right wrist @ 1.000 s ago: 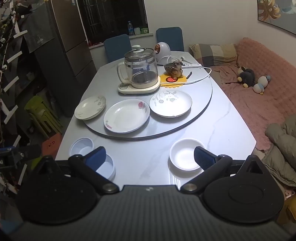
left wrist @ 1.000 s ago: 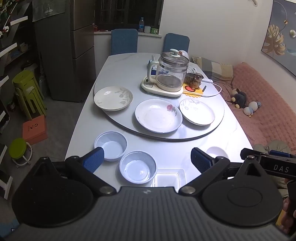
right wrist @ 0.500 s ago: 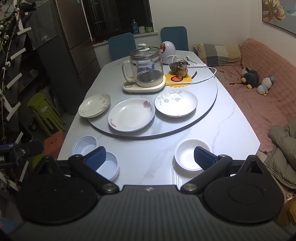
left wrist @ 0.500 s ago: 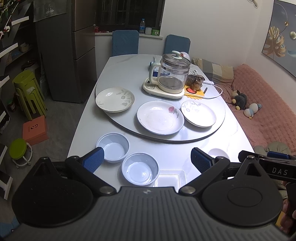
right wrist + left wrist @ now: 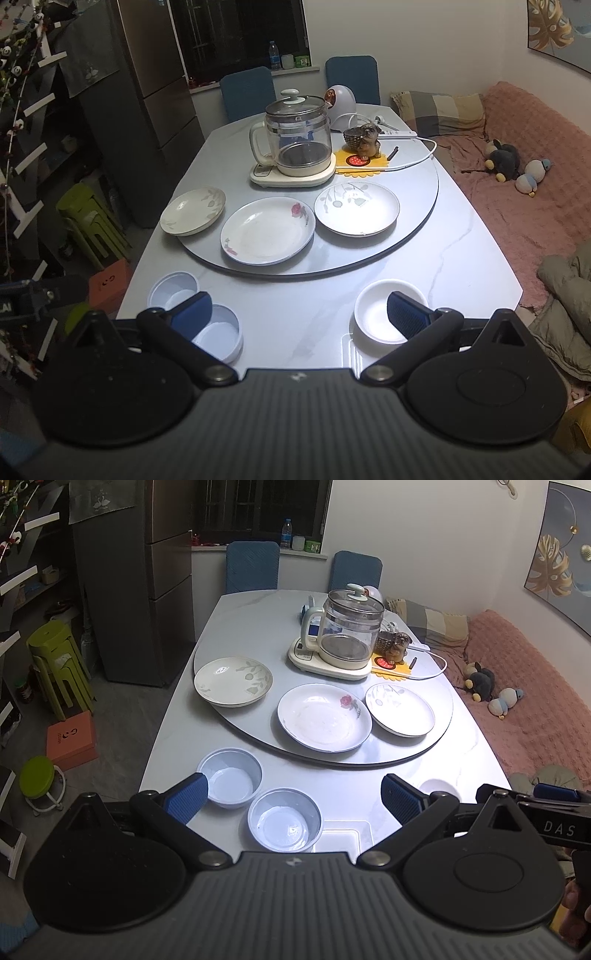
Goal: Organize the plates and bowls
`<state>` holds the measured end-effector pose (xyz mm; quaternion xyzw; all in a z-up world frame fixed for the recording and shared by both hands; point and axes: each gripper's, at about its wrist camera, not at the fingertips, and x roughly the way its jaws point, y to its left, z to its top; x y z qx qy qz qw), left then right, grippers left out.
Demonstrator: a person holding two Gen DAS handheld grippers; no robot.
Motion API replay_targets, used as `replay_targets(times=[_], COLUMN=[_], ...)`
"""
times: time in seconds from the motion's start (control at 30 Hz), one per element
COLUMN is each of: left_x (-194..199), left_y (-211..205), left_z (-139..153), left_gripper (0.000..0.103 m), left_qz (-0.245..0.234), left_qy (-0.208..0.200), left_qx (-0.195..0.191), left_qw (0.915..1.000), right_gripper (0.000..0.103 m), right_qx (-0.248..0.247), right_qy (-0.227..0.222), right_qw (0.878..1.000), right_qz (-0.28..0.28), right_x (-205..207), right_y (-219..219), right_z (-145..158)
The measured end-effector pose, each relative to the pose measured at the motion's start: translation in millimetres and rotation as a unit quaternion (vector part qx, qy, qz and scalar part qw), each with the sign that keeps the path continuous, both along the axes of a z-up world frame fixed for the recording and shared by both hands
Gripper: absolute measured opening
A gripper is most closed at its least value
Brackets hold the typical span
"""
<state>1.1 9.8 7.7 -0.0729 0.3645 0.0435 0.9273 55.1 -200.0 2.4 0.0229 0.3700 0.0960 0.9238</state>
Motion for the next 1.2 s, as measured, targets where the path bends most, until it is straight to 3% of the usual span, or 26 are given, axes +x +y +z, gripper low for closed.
replay_targets(times=[1.2], left_x=[13.8], left_y=[0.4], left_z=[-13.6], left_gripper=[0.101], left_qz=[0.007], left_qy=[0.016], left_qx=[-0.002], left_qw=[0.9998], right_gripper=[0.103], right_qx=[0.019], right_qy=[-0.006], right_qw=[1.000], right_qz=[0.018], right_x=[11.1], right_y=[1.1], right_z=[-2.3])
